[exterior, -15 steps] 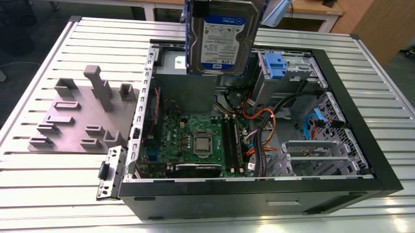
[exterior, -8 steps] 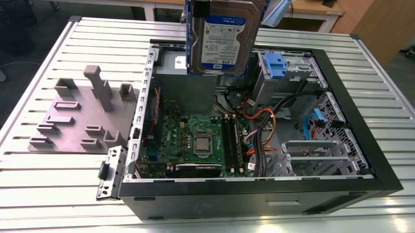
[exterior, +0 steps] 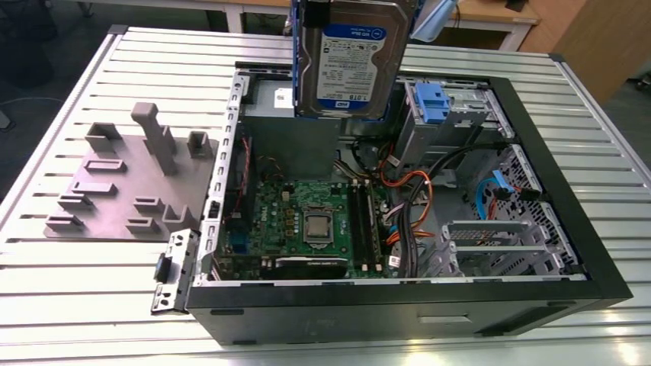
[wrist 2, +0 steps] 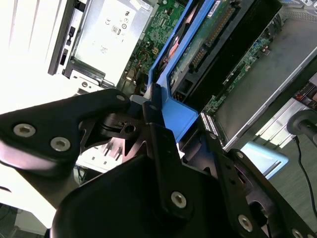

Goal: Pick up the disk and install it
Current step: 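Insert the disk into the insertion slot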

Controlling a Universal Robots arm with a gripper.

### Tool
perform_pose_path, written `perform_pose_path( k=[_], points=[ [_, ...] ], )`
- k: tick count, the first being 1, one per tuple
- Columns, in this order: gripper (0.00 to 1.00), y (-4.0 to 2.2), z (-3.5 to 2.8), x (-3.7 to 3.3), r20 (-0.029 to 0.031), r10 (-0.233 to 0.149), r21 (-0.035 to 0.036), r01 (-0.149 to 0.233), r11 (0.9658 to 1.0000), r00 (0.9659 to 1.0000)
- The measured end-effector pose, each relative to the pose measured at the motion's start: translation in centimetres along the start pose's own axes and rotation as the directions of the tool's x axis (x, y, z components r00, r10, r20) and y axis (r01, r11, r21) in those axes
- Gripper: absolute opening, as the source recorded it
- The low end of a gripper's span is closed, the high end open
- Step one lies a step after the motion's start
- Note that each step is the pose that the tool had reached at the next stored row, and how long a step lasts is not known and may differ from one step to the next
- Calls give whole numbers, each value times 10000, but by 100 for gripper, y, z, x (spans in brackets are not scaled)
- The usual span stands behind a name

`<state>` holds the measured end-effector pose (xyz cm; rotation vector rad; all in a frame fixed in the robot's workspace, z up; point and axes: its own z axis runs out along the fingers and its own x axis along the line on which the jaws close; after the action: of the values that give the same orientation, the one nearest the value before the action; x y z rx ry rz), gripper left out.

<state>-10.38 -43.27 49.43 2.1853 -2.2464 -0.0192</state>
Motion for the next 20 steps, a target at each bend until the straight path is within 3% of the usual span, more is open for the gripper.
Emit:
perform_pose_path(
  k=[7,20],
  points=[
    [36,-1,0,36,0,-1,0,1,10000,10000],
    [36,-6,-1,234,-1,-1,-1,1,10000,10000]
  ],
)
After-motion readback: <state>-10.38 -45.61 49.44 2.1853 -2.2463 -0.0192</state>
